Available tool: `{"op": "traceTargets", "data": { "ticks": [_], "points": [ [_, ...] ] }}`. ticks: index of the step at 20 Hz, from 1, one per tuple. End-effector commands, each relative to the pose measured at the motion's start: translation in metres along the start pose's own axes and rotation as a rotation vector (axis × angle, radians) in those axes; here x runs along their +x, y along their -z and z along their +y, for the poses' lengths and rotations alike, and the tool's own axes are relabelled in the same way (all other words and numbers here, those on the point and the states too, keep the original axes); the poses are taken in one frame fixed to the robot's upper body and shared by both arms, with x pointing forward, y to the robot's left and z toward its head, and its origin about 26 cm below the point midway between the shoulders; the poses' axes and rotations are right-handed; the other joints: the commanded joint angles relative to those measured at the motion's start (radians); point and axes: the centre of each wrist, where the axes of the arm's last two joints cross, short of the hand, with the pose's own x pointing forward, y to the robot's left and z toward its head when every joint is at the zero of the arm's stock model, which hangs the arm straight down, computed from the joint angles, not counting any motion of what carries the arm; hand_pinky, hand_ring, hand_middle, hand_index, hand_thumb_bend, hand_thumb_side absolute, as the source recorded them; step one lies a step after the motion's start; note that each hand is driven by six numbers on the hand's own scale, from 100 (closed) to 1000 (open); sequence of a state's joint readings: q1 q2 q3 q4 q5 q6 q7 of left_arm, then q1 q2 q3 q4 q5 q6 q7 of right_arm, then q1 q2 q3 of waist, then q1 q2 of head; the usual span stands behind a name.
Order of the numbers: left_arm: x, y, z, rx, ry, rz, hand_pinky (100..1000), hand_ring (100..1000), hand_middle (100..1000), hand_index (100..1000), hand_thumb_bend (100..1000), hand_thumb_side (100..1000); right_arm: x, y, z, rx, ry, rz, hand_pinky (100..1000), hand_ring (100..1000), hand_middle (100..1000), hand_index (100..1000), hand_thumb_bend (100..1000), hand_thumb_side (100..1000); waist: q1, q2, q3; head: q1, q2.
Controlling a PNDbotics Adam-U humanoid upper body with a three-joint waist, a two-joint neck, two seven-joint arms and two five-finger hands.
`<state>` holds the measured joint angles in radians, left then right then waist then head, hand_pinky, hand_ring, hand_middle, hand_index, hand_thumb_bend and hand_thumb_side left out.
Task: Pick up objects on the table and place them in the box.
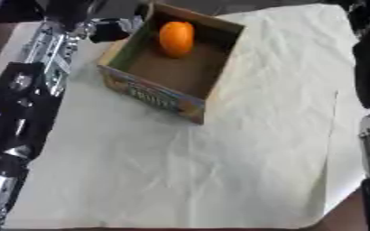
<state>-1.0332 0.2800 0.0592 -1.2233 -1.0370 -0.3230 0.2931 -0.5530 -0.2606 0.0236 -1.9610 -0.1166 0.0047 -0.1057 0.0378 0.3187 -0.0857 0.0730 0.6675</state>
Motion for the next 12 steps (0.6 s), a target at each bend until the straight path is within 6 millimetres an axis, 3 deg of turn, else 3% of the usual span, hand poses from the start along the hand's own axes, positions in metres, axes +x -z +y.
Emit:
{"op": "traceTargets", "data": {
  "ticks": [1, 7, 12],
  "points": [
    [-0.001, 0.011, 0.05, 0.131, -0.197, 0.023, 269, 453, 643, 737, 228, 586, 0.01, 0.003, -0.007, -0.015, -0.039, -0.043, 895, 946, 497, 717, 100, 1000, -0.004, -0.029, 0.014, -0.031, 0.011],
    [0.004, -0.007, 0.102, 0.215, -0.499, 0.088, 259, 440, 637, 722, 190, 583, 0.012, 0.002, -0.01, -0.045, -0.057, -0.052, 893, 940, 499, 717, 100, 1000, -0.011, -0.041, 0.065, -0.062, 0.004],
    [0.012, -0.022, 0.122, 0.281, -0.638, 0.131, 259, 437, 634, 721, 185, 587, 0.013, 0.002, -0.012, -0.058, -0.066, -0.057, 892, 938, 499, 717, 100, 1000, -0.016, -0.046, 0.091, -0.081, 0.009]
  ]
}}
